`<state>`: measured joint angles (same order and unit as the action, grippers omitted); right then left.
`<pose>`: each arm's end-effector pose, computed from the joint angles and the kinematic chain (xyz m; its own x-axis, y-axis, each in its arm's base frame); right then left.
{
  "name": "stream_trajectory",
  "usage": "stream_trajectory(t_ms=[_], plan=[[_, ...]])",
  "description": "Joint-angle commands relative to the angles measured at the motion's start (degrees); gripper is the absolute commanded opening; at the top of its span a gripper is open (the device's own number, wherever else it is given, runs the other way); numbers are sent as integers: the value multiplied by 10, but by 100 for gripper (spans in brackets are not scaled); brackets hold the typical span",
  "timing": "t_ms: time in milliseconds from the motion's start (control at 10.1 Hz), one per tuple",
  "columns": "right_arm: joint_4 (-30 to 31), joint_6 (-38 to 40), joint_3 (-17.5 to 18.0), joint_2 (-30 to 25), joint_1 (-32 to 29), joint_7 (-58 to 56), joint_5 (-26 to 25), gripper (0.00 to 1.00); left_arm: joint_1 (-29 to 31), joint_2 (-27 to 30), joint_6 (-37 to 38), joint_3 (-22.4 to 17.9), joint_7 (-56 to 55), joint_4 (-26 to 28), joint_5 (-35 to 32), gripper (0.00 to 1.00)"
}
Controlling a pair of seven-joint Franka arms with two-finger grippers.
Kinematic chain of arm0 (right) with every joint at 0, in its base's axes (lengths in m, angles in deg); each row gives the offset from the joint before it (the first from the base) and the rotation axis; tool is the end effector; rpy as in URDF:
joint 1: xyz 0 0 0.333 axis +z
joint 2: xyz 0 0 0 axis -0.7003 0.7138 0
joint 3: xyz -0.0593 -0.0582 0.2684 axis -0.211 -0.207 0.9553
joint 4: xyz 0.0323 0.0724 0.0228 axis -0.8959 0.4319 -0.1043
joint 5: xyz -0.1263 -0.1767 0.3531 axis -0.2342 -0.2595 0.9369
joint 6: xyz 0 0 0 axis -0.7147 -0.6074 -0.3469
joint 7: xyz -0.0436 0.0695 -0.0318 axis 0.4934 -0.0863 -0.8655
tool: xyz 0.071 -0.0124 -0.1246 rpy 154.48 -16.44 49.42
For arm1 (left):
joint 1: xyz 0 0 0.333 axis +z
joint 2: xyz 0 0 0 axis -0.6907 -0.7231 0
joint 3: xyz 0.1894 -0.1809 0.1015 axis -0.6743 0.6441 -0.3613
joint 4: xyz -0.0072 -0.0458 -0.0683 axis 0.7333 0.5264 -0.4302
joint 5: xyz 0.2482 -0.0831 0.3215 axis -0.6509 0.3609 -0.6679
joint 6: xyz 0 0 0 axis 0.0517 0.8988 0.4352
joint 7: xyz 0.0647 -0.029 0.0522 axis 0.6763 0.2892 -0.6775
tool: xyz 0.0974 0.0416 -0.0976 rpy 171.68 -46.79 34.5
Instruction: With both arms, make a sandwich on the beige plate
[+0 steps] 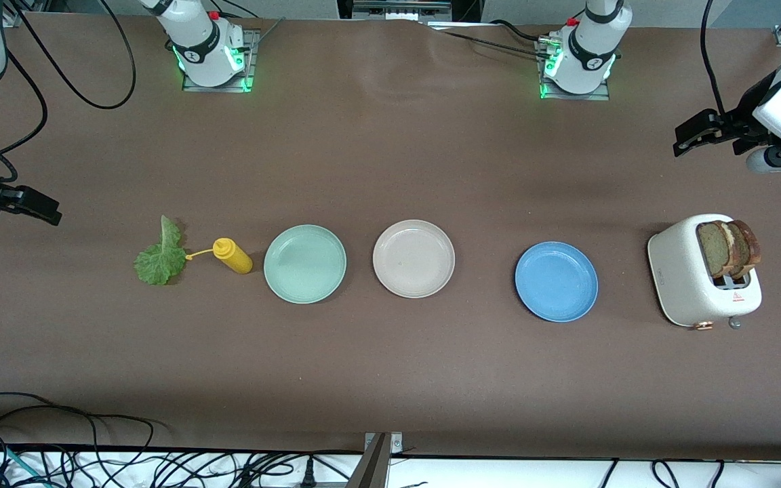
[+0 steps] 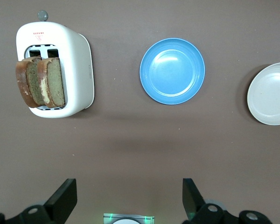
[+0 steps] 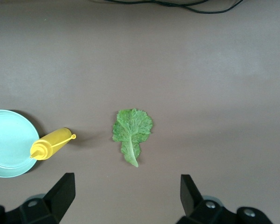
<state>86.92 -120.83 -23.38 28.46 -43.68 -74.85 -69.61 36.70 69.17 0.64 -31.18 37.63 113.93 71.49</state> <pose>0.6368 -0.0292 0.4990 0.9919 -0.1254 0.0217 -0.1267 -0.9888 0.0782 0.5557 -0.0329 0.5474 0.9915 0.0538 -0.1183 0.0535 -0.9986 -0.0061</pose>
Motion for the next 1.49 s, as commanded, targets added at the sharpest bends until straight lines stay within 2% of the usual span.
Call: stream_trajectory(t_ms=[0,1386], plan=[[13,0,-4,-11,-2,-1,8,100,3,-6,10,-1,-3,-15,15,100],[19,28,-7,-3,-3,2,14,100,4,-5,10,-1,-3,-16,15,100]])
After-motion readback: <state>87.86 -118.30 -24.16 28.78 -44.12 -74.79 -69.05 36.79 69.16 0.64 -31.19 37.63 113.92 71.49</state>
